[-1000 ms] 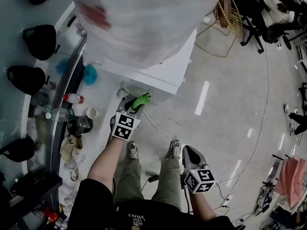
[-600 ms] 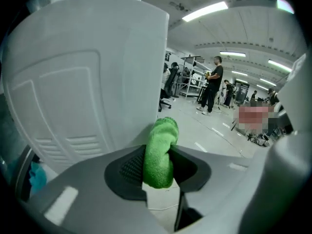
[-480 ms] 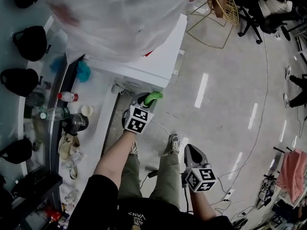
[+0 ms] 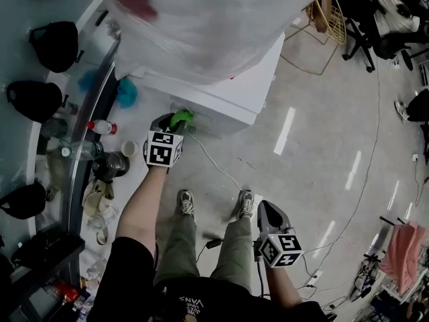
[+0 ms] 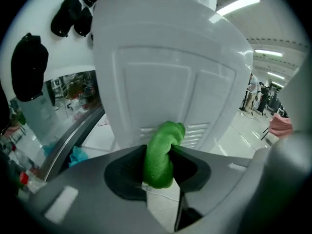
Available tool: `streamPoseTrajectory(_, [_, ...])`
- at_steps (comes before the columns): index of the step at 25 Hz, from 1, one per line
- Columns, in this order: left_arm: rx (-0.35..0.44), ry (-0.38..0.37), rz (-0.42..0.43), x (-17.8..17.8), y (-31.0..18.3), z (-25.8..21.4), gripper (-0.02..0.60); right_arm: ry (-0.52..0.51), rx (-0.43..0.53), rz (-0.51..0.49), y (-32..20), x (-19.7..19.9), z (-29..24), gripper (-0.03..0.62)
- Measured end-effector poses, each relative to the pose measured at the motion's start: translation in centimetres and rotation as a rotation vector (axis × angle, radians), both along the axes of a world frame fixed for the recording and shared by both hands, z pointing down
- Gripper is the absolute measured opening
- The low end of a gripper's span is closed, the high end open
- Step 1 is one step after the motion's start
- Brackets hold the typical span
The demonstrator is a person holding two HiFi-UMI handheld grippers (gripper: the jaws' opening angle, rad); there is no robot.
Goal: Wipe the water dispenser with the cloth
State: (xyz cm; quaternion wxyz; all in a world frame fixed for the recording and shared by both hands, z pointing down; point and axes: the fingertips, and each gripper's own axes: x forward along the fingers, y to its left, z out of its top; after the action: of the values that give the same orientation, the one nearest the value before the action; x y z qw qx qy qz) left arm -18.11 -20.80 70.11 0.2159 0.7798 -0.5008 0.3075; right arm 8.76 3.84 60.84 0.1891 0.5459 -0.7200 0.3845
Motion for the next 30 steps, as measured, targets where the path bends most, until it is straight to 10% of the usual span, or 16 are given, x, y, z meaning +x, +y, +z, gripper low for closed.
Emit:
streamPoseTrajectory(7, [0.028, -0.079, 0.112, -0.7, -1.1, -1.3, 0.123, 0.009, -0.003, -0.023, -0.4, -1.9, 0.0, 0.005])
streamPoseTrajectory(12, [0.028, -0.053, -0.115, -6.3, -1.8, -1.3, 0.121, 0.018, 0.004, -0.015, -0.5, -1.8, -0.1, 0.005])
streamPoseTrajectory(20, [0.043, -0.098, -0.135, -11.7, -1.5, -2.6, 0.123, 0.019, -0.012, -0.015, 0.0, -2.8, 0.3, 0.005])
streamPoseTrajectory(30, [0.006, -0.032, 0.128, 1.0, 4.4, 0.2, 0.123, -0.003, -0.007, -0.005, 0.3, -2.3, 0.4, 0.005])
